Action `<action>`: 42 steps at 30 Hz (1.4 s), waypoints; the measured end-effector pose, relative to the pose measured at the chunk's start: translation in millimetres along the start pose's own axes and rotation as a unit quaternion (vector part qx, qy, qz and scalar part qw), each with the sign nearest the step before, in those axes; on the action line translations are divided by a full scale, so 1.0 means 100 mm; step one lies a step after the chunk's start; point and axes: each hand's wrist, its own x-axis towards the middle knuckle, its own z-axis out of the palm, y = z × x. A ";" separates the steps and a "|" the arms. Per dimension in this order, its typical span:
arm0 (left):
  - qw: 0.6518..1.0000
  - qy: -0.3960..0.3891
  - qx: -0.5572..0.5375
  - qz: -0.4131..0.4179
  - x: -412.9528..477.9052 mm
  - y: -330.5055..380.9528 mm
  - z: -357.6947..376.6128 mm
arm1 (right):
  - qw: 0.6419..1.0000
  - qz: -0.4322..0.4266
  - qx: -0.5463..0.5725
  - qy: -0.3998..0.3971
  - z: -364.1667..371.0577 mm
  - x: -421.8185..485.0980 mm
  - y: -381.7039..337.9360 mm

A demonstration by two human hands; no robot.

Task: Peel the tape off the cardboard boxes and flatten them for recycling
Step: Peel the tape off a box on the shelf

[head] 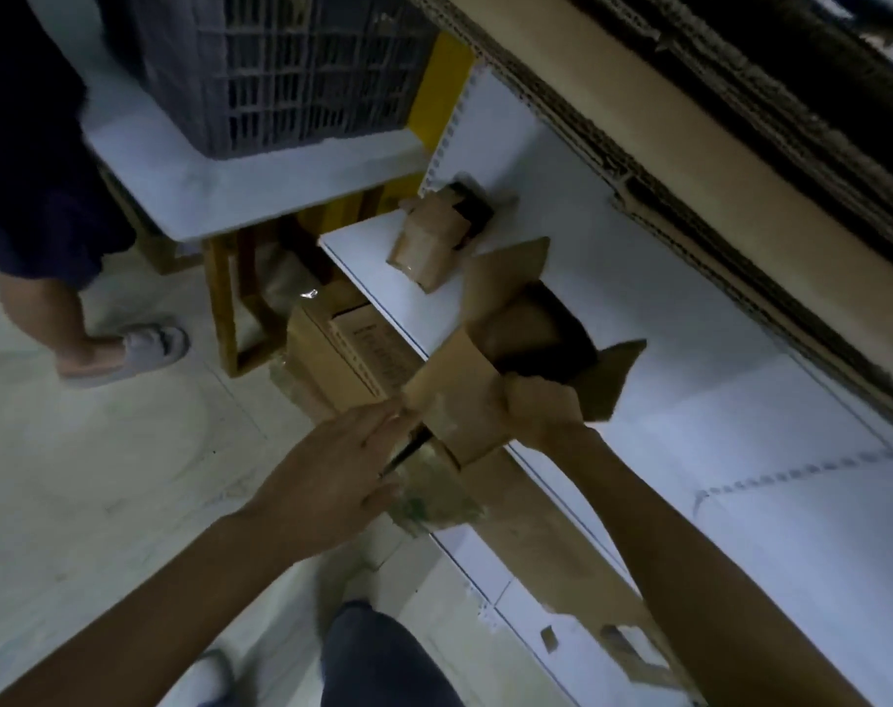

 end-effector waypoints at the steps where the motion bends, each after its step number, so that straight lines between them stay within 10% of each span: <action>1: 1.000 -0.021 -0.010 0.019 0.00 0.04 0.00 | 1.000 -0.007 0.011 -0.002 -0.05 -0.15 -0.03; 8: 0.986 -0.027 0.037 0.161 0.21 0.41 0.00 | 0.997 -0.024 0.015 -0.070 -0.49 -1.32 -0.02; 16: 0.946 -0.297 -0.036 0.125 0.08 0.90 -0.07 | 0.978 -0.083 -0.007 -0.191 -0.74 -2.06 -0.06; 22: 0.917 -0.243 -0.308 -0.070 -0.31 1.19 0.19 | 0.983 -0.064 0.049 0.163 -0.38 -2.46 0.14; 26: 0.858 -0.179 -0.452 -0.166 -0.47 1.58 0.23 | 0.921 0.138 0.180 0.317 0.24 -3.03 0.29; 30: 0.822 -0.194 -0.505 -0.178 -0.70 2.23 0.27 | 0.733 0.259 0.563 0.280 0.75 -3.74 0.23; 34: 0.744 -0.226 -0.589 -0.220 -0.94 2.85 0.43 | 0.606 0.303 0.662 0.319 1.09 -4.31 0.33; 37: 0.599 -0.236 -0.706 -0.297 -1.05 3.29 0.53 | 0.590 0.301 0.669 0.336 1.33 -4.65 0.47; 42: 0.626 -0.233 -0.679 -0.304 -1.14 3.83 0.72 | 0.566 0.339 0.683 0.314 1.77 -5.06 0.52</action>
